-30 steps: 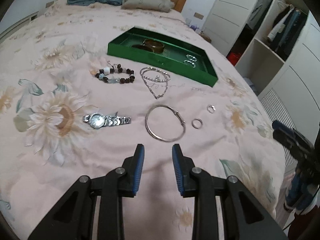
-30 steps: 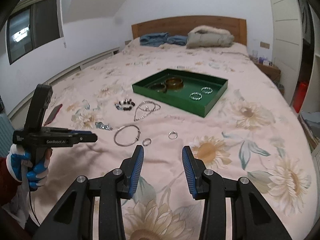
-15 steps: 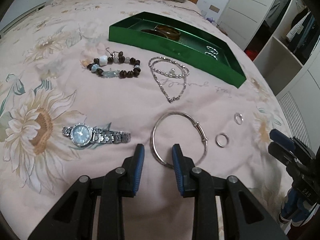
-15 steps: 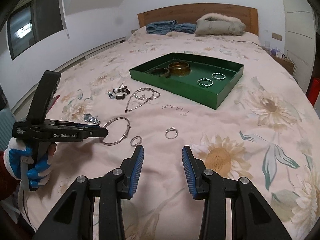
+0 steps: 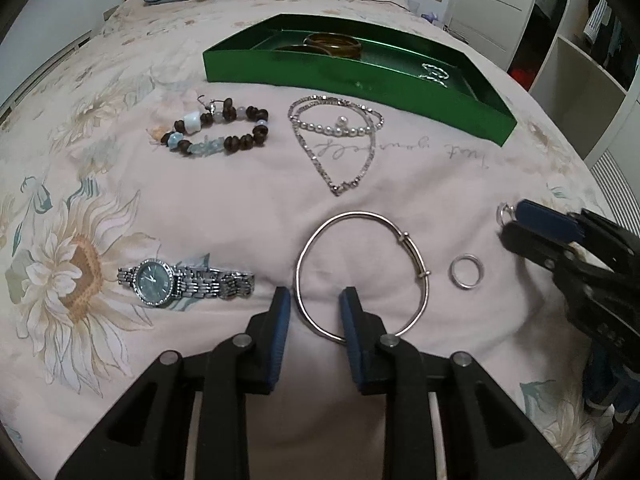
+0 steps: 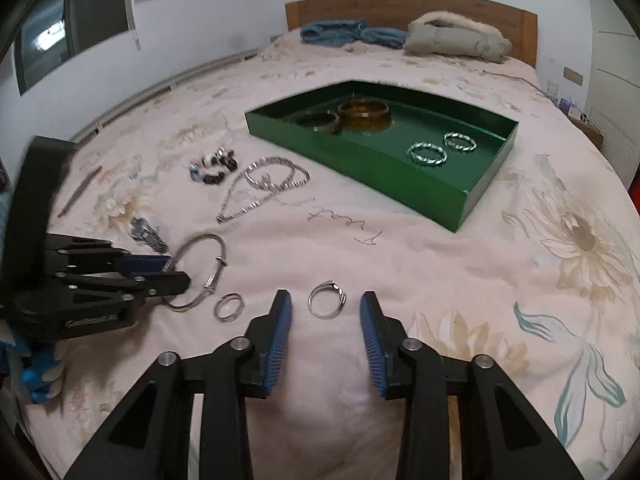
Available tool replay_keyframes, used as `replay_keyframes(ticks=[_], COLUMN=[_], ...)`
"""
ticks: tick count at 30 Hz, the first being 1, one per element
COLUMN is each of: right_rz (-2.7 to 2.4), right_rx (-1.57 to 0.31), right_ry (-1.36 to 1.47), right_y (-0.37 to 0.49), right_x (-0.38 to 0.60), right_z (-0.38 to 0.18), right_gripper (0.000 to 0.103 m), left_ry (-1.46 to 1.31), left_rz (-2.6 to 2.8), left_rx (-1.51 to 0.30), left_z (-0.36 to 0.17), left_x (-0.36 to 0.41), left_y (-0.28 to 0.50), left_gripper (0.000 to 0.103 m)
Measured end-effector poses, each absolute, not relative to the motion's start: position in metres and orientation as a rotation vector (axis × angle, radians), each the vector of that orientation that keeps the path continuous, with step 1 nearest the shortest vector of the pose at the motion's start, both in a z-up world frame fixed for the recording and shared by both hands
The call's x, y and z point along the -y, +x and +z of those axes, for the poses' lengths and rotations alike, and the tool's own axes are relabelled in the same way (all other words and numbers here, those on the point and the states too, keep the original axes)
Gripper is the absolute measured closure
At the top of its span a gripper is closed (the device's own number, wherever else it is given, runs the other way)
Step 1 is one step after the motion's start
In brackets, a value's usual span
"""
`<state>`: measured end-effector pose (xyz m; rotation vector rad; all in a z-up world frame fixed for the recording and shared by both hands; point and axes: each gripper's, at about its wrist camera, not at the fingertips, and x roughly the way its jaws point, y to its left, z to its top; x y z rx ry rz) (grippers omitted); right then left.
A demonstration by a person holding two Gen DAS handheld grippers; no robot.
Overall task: Organize jewelry
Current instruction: 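Grasp the silver open bangle with the left tool while the right tool grasps a small silver ring, then lift and carry the bangle and ring over the green tray with both tools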
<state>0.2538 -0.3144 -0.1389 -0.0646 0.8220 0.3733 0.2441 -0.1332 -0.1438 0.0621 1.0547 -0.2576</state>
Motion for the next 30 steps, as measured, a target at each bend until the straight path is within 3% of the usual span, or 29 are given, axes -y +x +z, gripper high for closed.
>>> replay_keyframes(ticks=[4, 9, 16, 30], right_rz=[0.352, 0.329, 0.291, 0.228], right_rx=[-0.862, -0.855, -0.825, -0.745], right_ry=[-0.091, -0.079, -0.012, 0.032], right_y=[0.261, 0.256, 0.23, 0.135], right_x=[0.311, 0.312, 0.325, 0.338], right_z=[-0.149, -0.148, -0.131, -0.092], right_gripper=[0.083, 0.083, 0.083, 0.083], left_ry=[0.03, 0.056, 0.122, 0.194], left_rz=[-0.263, -0.24, -0.223, -0.2], left_rx=[-1.064, -1.069, -1.022, -0.927], left_z=[-0.147, -0.148, -0.143, -0.102], left_x=[0.134, 0.137, 0.149, 0.15], left_y=[0.249, 0.249, 0.241, 0.195], left_gripper=[0.08, 0.08, 0.098, 0.099])
